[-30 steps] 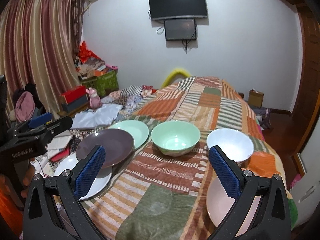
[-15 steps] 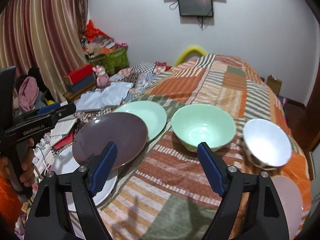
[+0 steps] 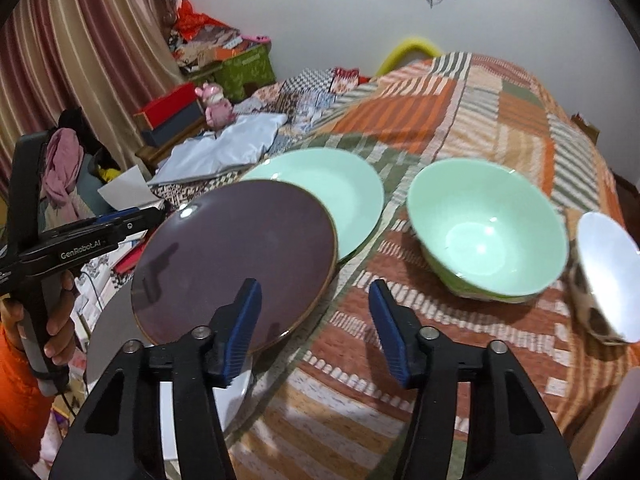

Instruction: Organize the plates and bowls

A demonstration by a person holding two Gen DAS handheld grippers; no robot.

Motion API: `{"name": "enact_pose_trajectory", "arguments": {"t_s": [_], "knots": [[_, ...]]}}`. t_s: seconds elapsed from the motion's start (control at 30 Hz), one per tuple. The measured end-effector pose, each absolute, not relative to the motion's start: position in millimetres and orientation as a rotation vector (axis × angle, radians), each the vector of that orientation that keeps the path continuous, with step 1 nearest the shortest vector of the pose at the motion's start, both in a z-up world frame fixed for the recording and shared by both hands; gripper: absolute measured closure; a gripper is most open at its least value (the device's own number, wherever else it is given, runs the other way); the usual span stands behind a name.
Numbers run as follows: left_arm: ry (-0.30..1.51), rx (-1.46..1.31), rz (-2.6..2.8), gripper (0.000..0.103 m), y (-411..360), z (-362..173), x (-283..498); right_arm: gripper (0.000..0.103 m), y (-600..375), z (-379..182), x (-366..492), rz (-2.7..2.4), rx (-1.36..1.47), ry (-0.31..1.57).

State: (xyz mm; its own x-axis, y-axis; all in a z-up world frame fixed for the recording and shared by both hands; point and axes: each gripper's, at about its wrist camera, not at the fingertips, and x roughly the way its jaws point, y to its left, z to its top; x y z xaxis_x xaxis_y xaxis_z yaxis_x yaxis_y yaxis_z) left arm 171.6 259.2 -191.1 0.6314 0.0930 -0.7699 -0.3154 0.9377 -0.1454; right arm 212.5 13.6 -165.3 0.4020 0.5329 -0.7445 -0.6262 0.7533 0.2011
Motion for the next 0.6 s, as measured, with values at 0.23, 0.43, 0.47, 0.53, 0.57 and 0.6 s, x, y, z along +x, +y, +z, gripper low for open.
{"name": "enact_pose_trajectory", "arguments": {"t_s": [0.23, 0.43, 0.47, 0.53, 0.57, 0.6], "knots": [[0.910, -0.302, 0.203, 0.068, 266, -206, 178, 0.066, 25, -182, 223, 0.742, -0.099, 0.970], [0.953, -0.336, 0.171, 0.073, 271, -216, 182, 0.074, 30, -190, 229, 0.746, -0.086, 1.004], [0.956, -0.339, 0.169, 0.073, 271, -217, 183, 0.075, 31, -192, 231, 0.747, -0.082, 1.009], [0.954, -0.339, 0.177, 0.073, 273, -219, 183, 0.076, 33, -194, 232, 0.748, -0.074, 1.023], [0.955, -0.338, 0.179, 0.073, 273, -219, 183, 0.076, 35, -196, 233, 0.748, -0.071, 1.028], [0.958, -0.341, 0.175, 0.073, 273, -220, 184, 0.076, 35, -197, 234, 0.750, -0.069, 1.032]]}}
